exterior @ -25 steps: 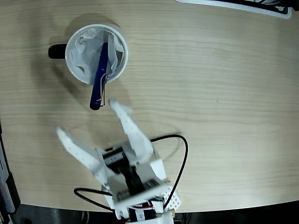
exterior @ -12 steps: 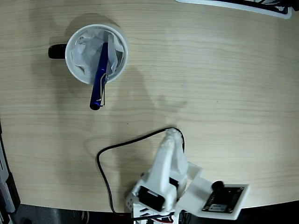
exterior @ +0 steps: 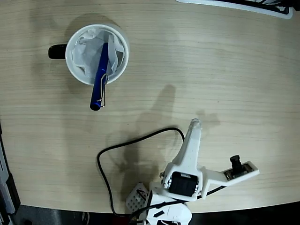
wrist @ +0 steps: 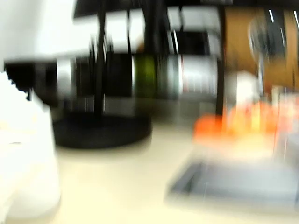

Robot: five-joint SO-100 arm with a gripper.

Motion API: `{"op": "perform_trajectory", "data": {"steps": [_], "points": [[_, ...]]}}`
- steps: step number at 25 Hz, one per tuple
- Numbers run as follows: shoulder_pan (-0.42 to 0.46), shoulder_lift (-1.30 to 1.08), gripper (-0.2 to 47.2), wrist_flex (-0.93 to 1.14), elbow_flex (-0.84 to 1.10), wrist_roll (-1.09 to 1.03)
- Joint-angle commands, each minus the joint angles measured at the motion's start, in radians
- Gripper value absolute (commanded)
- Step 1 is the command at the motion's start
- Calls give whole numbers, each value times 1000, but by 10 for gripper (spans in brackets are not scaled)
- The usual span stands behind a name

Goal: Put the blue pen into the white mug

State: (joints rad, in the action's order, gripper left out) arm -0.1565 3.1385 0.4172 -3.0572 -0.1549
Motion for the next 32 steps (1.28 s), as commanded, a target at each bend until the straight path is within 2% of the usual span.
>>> {"op": "perform_trajectory", "data": {"steps": [1, 5, 8, 15, 32], "points": [[-5, 74, -1, 236, 0, 9], [21, 100, -1, 428, 26, 28], [94, 155, -1, 592, 49, 52], [195, 232, -1, 793, 69, 57], [195, 232, 0, 825, 75, 57]]}}
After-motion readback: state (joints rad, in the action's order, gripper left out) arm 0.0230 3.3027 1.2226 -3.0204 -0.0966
